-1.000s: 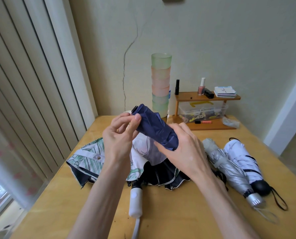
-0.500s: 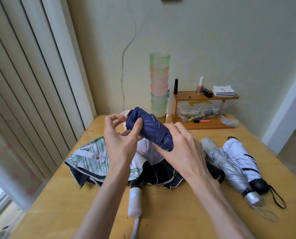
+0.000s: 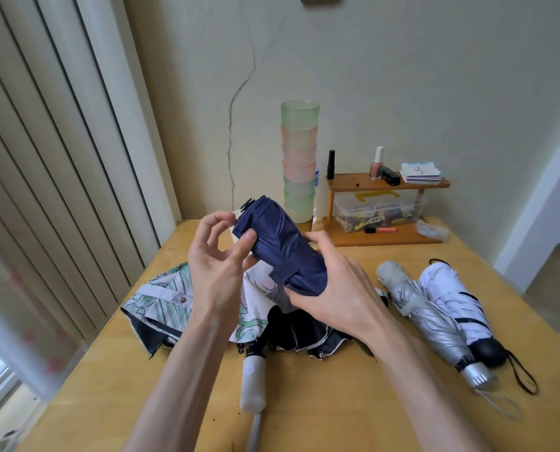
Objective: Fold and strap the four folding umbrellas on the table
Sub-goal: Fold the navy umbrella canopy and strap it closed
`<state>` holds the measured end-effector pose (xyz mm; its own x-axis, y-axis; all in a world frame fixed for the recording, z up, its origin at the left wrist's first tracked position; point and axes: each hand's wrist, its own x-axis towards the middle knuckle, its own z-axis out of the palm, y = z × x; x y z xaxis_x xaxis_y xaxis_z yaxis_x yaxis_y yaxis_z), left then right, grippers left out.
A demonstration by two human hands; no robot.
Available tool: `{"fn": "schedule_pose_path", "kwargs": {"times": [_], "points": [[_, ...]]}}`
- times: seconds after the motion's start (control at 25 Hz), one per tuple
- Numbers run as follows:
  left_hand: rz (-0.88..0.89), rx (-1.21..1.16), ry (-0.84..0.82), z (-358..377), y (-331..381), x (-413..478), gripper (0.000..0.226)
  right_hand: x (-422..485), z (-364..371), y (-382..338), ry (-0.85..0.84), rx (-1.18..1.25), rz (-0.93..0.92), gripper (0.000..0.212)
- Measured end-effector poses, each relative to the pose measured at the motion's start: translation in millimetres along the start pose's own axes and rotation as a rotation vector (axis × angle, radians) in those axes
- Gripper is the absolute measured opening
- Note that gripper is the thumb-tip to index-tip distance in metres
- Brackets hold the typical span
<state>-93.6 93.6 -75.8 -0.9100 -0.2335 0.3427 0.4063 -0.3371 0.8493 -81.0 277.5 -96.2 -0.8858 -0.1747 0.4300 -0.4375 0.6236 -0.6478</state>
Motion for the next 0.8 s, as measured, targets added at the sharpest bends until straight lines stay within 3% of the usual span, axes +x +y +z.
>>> {"fn": "schedule_pose_path", "kwargs": {"times": [0.08, 0.2, 0.28, 0.4, 0.56, 0.8], "points": [[0.040, 0.086, 0.012, -1, 1, 2, 0.028, -1, 3, -2, 0.030, -0.008, 0.005, 0.065], [0.378, 0.552, 0.095, -1, 3, 3, 0.022, -1, 2, -5, 0.111, -0.185, 0.009, 0.066], [0.479, 0.719, 0.041, 6, 2, -4, 0.016, 0, 0, -5, 0.142, -0.273, 0.003, 0.069], [0.362, 0.678, -0.004, 12, -3, -7, 0.021, -1, 3, -4, 0.181, -0.357, -0.054, 0.070], [0.124, 0.435, -0.058, 11, 2, -5, 0.018, 0, 3, -5, 0.183, -0.318, -0.010, 0.069], [0.021, 0.280, -0.072, 11, 7, -5, 0.021, 4, -6, -1, 0.170, -0.228, 0.053, 0.056]]}}
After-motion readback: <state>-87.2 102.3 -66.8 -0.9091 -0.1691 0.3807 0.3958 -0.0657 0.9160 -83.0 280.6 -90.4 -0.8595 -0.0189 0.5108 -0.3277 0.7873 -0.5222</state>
